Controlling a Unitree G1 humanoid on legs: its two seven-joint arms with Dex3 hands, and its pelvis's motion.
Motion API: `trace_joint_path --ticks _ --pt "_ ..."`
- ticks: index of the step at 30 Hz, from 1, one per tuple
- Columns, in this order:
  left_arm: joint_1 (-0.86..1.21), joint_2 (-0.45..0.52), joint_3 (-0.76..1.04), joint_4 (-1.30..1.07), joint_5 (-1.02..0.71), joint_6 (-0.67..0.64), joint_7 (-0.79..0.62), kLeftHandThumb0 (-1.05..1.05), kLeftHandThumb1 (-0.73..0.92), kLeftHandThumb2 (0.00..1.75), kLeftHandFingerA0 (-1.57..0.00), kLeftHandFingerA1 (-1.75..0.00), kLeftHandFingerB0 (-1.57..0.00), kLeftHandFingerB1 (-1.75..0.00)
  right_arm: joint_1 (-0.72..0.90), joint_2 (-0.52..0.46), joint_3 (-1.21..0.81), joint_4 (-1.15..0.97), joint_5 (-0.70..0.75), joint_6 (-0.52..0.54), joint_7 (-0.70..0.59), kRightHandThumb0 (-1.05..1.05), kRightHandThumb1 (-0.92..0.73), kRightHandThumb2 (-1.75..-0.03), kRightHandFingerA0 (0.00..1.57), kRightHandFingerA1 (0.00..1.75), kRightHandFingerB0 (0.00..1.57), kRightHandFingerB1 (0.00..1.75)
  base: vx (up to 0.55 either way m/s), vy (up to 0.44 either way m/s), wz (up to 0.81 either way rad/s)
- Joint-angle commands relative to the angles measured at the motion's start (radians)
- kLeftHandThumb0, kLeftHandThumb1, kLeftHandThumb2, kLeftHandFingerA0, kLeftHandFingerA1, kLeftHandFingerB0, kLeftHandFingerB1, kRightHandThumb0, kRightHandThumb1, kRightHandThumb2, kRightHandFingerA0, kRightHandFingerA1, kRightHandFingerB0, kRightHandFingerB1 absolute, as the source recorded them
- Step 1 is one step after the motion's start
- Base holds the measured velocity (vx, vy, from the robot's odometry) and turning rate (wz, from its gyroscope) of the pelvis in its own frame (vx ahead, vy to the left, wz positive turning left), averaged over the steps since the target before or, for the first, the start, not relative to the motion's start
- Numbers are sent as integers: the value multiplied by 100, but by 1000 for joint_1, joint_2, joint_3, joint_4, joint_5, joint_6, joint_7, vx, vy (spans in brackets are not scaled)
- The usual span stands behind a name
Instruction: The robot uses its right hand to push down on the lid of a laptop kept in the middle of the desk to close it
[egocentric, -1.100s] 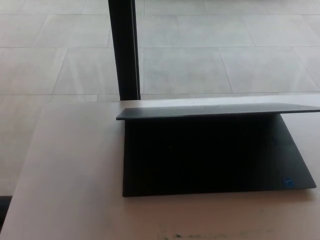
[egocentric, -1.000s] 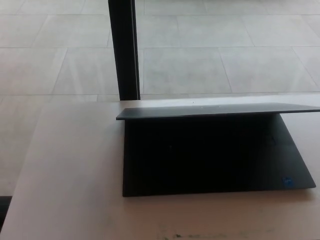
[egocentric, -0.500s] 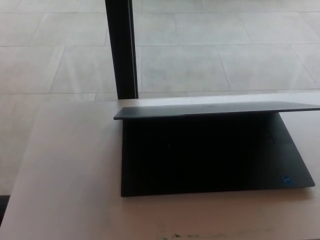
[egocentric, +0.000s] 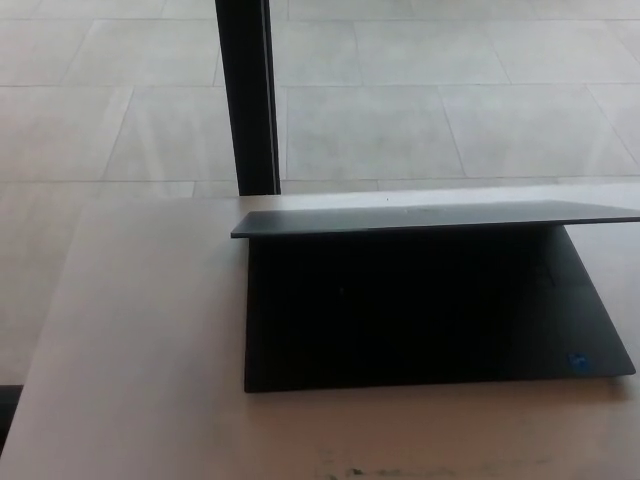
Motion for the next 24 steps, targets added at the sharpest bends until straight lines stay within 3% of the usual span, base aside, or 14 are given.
trace_joint_path --ticks 1,4,5,9,12,13,14,16,17,19,21,22,23,24 --pt "0 45 20 18 -74 5 -27 -105 82 80 -21 -94 -2 -154 -80 -17 413 -74 -282 -99 193 -91 -91 -68 31 41 31 30 0 0 0" --pt "5 48 23 20 -79 10 -27 -105 78 87 -21 -92 -1 -157 -60 5 498 -112 -311 -66 185 -94 -75 -80 33 46 31 35 0 0 0" --pt "7 50 19 21 -76 10 -24 -105 82 76 -20 -94 -3 -153 -48 18 541 -113 -334 -91 194 -87 -88 -67 33 45 35 31 0 0 0" --pt "8 55 17 31 -76 4 -32 -105 80 81 -18 -96 -6 -158 -29 34 666 -82 -398 -157 221 -93 -77 -81 31 49 29 35 0 0 0" --pt "5 51 18 26 -81 9 -28 -105 77 81 -19 -96 -9 -158 -11 31 733 -64 -434 -168 215 -87 -88 -67 35 43 35 31 0 0 0" --pt "5 51 19 26 -83 10 -28 -105 76 87 -23 -96 -5 -160 -9 29 757 -51 -453 -184 212 -88 -91 -68 31 44 32 30 0 0 0" --pt "5 52 17 27 -81 9 -30 -105 59 124 -24 -90 -29 -122 -10 19 789 -49 -474 -180 221 -94 -78 -82 32 50 29 35 0 0 0" --pt "6 52 15 27 -80 8 -31 -105 59 124 -24 -90 -29 -122 -11 14 809 -43 -481 -186 216 -94 -78 -82 32 50 29 35 0 0 0" --pt "9 50 10 22 -76 4 -29 -105 86 80 -18 -96 -1 -152 -9 9 838 -41 -500 -189 227 -94 -76 -83 32 52 28 36 0 0 0" --pt "8 50 15 26 -82 4 -31 -105 80 75 -18 -98 -5 -155 -13 -3 897 -26 -542 -214 242 -87 -92 -68 32 50 29 32 0 0 0" --pt "8 50 14 25 -82 4 -29 -105 82 76 -17 -99 -3 -155 -16 -4 941 -9 -571 -227 238 -93 -78 -84 30 52 26 36 0 0 0" --pt "9 48 12 19 -81 4 -25 -105 59 124 -23 -91 -29 -122 -15 -6 958 -5 -583 -232 234 -93 -78 -84 30 53 26 37 0 0 0" --pt "9 48 12 17 -81 6 -27 -105 81 76 -18 -98 -5 -156 -13 -2 970 0 -585 -232 233 -86 -92 -68 32 49 31 32 0 0 0" --pt "7 49 11 19 -81 8 -25 -105 84 81 -17 -98 -2 -156 -13 6 997 15 -593 -219 242 -95 -78 -86 30 51 26 36 0 0 0"
